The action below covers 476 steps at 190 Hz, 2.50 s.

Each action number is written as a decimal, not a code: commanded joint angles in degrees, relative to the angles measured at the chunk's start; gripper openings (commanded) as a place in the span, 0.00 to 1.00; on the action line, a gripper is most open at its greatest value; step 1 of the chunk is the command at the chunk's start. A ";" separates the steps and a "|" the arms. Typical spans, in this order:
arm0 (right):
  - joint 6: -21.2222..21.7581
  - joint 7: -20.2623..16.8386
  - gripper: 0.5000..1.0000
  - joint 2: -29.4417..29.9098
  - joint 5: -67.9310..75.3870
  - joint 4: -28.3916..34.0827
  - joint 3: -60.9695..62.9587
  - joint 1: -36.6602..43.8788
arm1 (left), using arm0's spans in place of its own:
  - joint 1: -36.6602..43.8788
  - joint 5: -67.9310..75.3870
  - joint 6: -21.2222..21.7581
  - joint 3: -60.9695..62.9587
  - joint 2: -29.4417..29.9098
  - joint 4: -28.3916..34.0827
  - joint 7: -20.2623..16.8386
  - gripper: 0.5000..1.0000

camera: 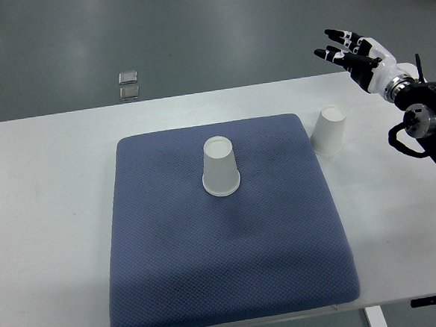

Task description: Stack paper cups

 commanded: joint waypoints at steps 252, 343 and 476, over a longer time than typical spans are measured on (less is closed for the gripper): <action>0.90 0.18 0.87 0.97 -0.26 0.09 0.09 1.80 | -0.01 0.00 0.02 0.06 0.00 0.68 0.03 1.00; 1.08 0.53 0.87 0.61 -3.33 0.09 -1.14 1.71 | -0.01 0.00 0.02 0.06 0.00 0.68 -0.06 1.00; 2.92 5.71 0.87 -5.54 -47.54 2.64 -10.55 4.53 | 0.07 0.00 0.02 0.06 0.00 0.68 0.03 1.00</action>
